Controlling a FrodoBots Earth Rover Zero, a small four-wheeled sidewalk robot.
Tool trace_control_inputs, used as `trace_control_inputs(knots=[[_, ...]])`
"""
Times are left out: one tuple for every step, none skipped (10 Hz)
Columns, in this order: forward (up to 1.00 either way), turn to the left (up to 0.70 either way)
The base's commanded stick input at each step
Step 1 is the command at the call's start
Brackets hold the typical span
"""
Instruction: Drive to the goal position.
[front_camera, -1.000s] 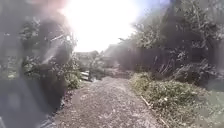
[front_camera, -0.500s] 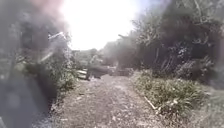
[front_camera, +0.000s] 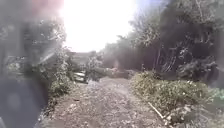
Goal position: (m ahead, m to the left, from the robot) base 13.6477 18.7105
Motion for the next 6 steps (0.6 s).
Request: trace_control_inputs(knots=[[0.5, 0.0], [0.5, 0.0], [0.5, 0.0], [0.5, 0.0], [0.5, 0.0], [0.5, 0.0]])
